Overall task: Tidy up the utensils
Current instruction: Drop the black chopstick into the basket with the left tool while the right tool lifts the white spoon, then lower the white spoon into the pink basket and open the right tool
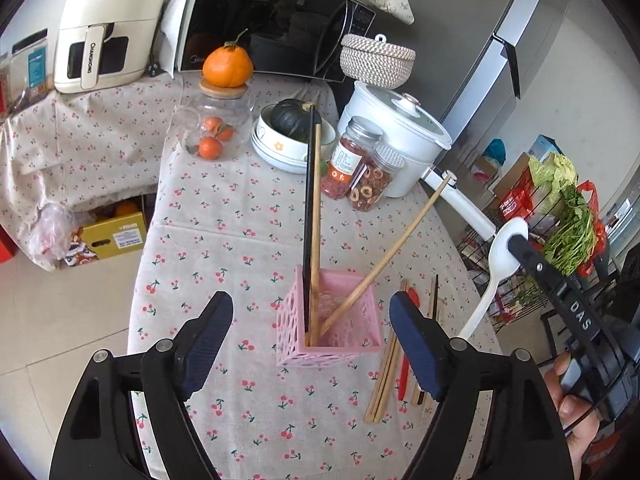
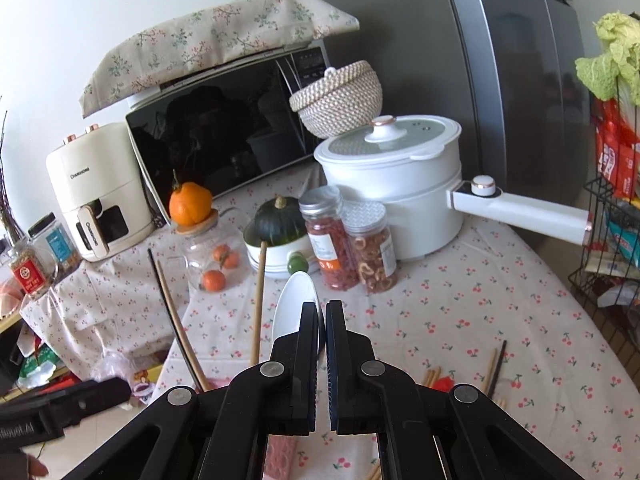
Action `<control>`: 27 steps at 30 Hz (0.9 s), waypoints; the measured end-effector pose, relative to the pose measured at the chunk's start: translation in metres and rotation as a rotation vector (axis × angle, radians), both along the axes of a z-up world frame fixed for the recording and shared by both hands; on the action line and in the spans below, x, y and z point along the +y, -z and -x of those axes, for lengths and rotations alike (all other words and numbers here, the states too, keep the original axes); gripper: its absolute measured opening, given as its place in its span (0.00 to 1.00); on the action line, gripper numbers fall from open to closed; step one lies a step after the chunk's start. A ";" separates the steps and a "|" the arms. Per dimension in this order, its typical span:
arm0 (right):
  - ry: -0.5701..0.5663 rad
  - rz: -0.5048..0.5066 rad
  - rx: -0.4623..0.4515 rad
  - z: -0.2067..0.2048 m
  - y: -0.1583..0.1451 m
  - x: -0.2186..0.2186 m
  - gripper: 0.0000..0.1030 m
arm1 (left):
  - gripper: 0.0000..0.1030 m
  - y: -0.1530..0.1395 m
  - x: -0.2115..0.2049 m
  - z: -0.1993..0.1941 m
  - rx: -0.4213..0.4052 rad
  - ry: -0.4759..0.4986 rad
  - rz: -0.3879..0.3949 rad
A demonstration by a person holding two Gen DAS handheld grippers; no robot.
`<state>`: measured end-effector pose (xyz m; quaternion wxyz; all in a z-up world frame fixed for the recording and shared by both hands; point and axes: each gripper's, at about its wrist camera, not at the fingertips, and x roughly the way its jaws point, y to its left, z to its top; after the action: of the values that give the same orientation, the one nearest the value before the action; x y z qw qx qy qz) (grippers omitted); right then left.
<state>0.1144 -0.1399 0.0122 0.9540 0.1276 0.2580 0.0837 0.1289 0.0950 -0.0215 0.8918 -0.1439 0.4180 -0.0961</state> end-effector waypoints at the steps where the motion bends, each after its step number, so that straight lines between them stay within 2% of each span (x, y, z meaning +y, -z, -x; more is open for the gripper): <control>1: 0.007 -0.002 -0.013 -0.002 -0.002 0.003 0.03 | 0.81 0.003 0.001 0.003 0.014 -0.001 -0.007; 11: 0.137 0.016 -0.134 -0.017 -0.005 0.028 0.03 | 0.82 0.018 0.014 0.013 0.069 -0.005 -0.042; 14: 0.157 0.049 -0.136 -0.022 0.003 0.039 0.05 | 0.82 0.019 0.015 0.012 0.076 -0.002 -0.041; 19: 0.117 0.100 -0.104 -0.025 0.016 0.055 0.07 | 0.82 0.022 0.015 0.011 0.084 -0.003 -0.051; 21: 0.099 0.102 -0.090 -0.024 0.017 0.054 0.16 | 0.82 0.022 0.015 0.011 0.085 -0.005 -0.052; 23: 0.090 0.081 -0.086 -0.022 0.015 0.049 0.42 | 0.82 0.021 0.014 0.011 0.083 -0.006 -0.053; 27: 0.092 0.034 -0.068 -0.016 0.009 0.035 0.53 | 0.83 0.019 0.010 0.013 0.075 -0.001 -0.064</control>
<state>0.1305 -0.1051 0.0034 0.9671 0.1201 0.2206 0.0395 0.1161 0.1047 -0.0410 0.8797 -0.1191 0.4540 -0.0770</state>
